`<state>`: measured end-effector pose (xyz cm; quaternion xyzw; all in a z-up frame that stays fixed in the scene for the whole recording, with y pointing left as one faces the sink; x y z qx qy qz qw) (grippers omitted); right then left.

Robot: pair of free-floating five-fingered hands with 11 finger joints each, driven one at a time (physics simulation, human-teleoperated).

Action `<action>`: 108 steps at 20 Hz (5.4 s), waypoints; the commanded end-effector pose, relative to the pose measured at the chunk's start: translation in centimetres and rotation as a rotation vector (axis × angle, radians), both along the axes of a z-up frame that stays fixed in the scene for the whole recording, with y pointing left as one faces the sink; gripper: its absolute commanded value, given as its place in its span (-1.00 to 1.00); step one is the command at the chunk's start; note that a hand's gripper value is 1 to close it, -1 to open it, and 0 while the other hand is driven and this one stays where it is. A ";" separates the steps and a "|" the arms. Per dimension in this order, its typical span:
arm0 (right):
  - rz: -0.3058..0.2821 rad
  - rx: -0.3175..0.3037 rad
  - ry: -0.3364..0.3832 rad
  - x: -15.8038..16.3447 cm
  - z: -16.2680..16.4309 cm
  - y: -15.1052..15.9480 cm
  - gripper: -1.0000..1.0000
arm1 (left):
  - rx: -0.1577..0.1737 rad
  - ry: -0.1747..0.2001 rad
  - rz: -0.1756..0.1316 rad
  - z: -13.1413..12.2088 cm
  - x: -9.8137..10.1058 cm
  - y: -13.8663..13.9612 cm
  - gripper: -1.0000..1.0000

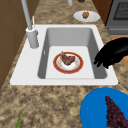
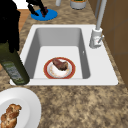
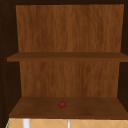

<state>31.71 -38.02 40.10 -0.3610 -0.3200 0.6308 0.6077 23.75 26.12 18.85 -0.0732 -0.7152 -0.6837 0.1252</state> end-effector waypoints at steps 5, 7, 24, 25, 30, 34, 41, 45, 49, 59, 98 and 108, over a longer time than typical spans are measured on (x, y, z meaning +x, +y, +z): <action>0.000 -0.001 -0.002 -4.6 4.1 4.1 1.00 | 0.000 0.000 0.000 0.0 0.0 0.0 0.00; 0.000 -0.010 -0.002 -5.8 5.3 5.2 1.00 | 0.000 0.000 0.000 0.0 0.0 0.0 0.00; 0.000 -0.029 -0.012 -13.4 16.6 12.7 1.00 | 0.000 0.000 0.000 0.0 0.0 0.0 0.00; 0.000 -0.033 -0.011 -13.6 17.3 13.0 1.00 | 0.000 0.000 0.000 0.0 0.0 0.0 0.00; -0.001 -0.026 0.006 -14.7 21.2 14.7 1.00 | 0.000 0.000 0.000 0.0 0.0 0.0 0.00; -0.001 -0.024 0.010 -15.4 24.4 15.4 1.00 | 0.000 0.000 0.000 0.0 0.0 0.0 0.00; -0.001 -0.044 0.009 -16.0 30.0 17.0 1.00 | 0.000 0.000 0.000 0.0 0.0 0.0 0.00; -0.002 -0.049 0.015 -16.0 33.1 18.0 1.00 | 0.000 0.000 0.000 0.0 0.0 0.0 0.00; -0.003 -0.068 0.016 -15.5 36.2 19.4 1.00 | 0.000 0.000 0.000 0.0 0.0 0.0 0.00; -0.033 -0.093 0.035 -10.3 42.2 22.9 1.00 | 0.000 0.000 0.000 0.0 0.0 0.0 0.00; -0.009 0.158 0.035 20.6 37.8 22.6 1.00 | 0.000 0.000 0.000 0.0 0.0 0.0 0.00; -0.030 0.219 0.084 23.4 33.9 21.2 1.00 | 0.000 0.000 0.000 0.0 0.0 0.0 0.00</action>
